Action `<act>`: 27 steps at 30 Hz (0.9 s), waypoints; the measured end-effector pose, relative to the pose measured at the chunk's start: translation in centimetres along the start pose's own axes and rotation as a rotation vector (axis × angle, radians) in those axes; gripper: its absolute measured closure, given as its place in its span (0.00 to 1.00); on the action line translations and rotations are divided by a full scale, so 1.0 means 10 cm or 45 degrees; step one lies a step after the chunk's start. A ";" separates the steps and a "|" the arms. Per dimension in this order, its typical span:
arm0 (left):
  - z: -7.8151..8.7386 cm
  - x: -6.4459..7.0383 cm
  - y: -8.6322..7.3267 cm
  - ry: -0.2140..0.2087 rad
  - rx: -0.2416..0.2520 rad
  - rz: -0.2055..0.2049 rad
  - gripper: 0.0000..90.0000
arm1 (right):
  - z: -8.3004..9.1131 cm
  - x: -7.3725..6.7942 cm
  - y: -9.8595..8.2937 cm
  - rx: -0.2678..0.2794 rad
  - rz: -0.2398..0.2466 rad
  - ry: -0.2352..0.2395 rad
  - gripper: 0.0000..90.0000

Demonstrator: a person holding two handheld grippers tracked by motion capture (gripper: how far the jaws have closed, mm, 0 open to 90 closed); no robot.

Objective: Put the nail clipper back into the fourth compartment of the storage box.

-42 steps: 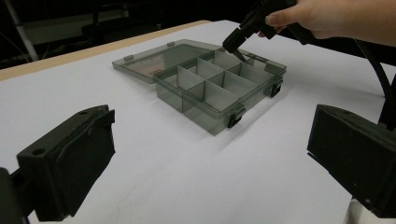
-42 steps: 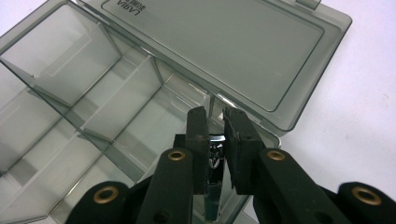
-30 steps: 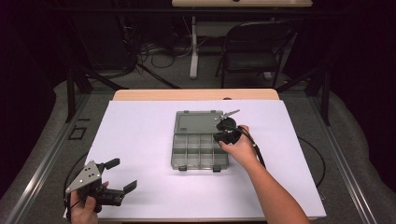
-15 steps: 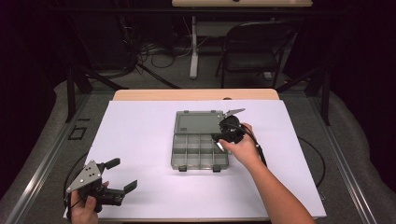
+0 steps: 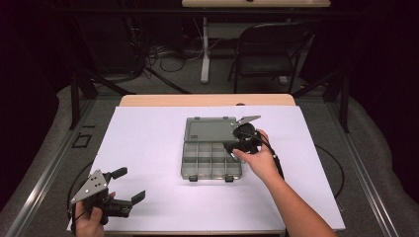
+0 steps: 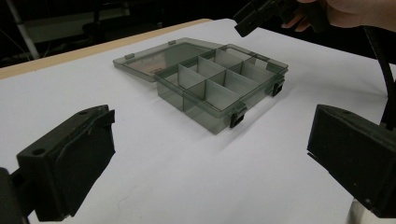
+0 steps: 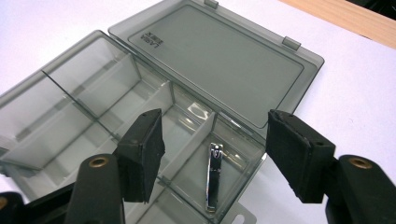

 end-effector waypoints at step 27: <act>0.02 -0.01 0.02 0.014 0.012 0.013 0.00 | 0.40 -0.24 -0.09 0.153 -0.054 0.032 0.17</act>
Point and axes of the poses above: each handheld gripper's, and its own axes: z roughly backward along the jaws, y roughly out of its top, x roughly to its right, the point moved 8 cm from there along -z, roughly forward along the jaws, and after that the axes turned 1 degree about -y, right-handed, at the moved point
